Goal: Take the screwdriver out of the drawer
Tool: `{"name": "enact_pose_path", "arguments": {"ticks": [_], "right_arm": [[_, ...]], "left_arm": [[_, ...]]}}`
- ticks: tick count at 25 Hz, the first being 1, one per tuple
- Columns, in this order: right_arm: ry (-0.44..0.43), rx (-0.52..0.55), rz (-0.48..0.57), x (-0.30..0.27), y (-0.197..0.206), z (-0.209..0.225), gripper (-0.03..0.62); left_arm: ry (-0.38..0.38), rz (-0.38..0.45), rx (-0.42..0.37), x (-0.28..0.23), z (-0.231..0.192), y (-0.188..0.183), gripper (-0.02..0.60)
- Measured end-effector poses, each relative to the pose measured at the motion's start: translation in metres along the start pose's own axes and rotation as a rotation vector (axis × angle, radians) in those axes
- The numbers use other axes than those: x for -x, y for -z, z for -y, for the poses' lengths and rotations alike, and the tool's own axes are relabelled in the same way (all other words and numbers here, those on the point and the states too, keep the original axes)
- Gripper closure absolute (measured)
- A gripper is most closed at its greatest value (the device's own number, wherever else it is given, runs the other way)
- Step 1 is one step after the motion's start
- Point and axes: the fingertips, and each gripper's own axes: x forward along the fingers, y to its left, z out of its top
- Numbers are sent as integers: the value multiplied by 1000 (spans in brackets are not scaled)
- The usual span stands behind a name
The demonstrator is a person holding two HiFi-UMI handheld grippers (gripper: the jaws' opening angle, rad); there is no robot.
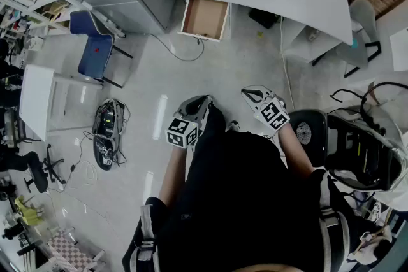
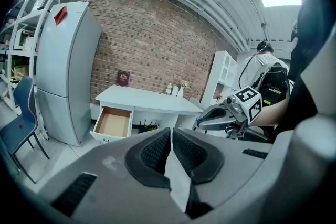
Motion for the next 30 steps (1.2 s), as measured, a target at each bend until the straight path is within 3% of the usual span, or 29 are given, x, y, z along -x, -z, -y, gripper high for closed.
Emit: {"name": "enact_pose_path", "arguments": {"ticks": [19,30], "right_arm": [[6,-33,-24,-20,-1,34,538],[-24,-29,-46,-55,-17,62,537]], "left_arm": [[4,-12,31,-28,-29,-14,558],[4,-14,61,-49,-67,-32,558]]}}
